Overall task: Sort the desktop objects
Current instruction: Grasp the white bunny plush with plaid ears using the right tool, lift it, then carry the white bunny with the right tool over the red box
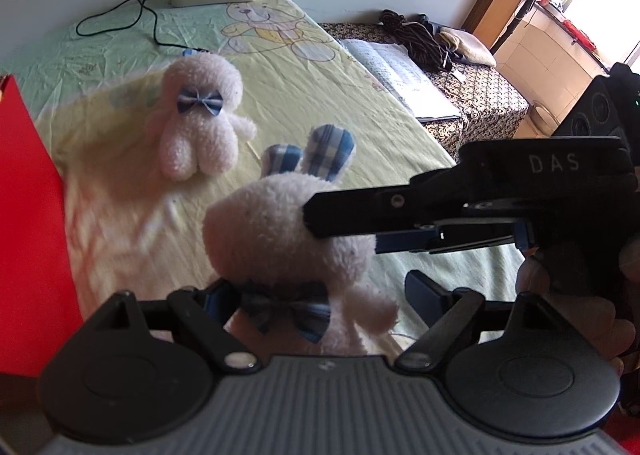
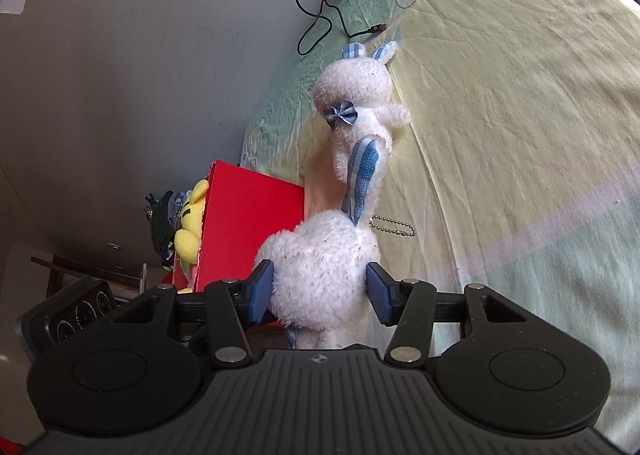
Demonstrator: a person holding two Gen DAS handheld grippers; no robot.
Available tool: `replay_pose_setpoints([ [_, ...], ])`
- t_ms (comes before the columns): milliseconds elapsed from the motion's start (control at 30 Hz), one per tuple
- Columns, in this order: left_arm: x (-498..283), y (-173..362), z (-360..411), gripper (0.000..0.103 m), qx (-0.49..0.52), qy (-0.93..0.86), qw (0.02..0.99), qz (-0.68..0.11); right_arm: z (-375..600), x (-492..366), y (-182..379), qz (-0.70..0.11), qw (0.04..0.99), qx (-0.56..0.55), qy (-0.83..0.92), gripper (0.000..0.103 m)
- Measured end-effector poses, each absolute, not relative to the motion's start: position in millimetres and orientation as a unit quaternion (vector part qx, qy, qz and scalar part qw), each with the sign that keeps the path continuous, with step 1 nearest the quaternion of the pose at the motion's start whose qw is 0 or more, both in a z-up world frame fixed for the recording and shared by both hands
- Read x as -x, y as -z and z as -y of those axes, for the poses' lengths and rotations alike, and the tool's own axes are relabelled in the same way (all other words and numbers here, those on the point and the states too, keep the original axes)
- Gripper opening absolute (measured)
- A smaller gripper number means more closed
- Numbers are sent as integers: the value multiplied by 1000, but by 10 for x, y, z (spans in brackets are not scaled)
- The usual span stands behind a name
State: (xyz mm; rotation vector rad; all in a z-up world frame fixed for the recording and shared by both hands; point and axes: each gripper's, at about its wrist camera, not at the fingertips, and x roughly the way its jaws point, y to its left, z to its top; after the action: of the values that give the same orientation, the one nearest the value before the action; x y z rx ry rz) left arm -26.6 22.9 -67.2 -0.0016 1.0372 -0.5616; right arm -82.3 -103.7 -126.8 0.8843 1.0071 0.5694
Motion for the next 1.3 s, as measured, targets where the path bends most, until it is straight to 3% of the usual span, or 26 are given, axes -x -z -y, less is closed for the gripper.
replay_pose_setpoints([
  [467, 778, 518, -987, 87, -30, 302, 830, -468, 288, 1372, 1025, -468, 750, -389, -258, 53],
  [1300, 1638, 406, -2336, 87, 24, 219, 860, -460, -1114, 1765, 852, -501, 725, -306, -361, 53],
])
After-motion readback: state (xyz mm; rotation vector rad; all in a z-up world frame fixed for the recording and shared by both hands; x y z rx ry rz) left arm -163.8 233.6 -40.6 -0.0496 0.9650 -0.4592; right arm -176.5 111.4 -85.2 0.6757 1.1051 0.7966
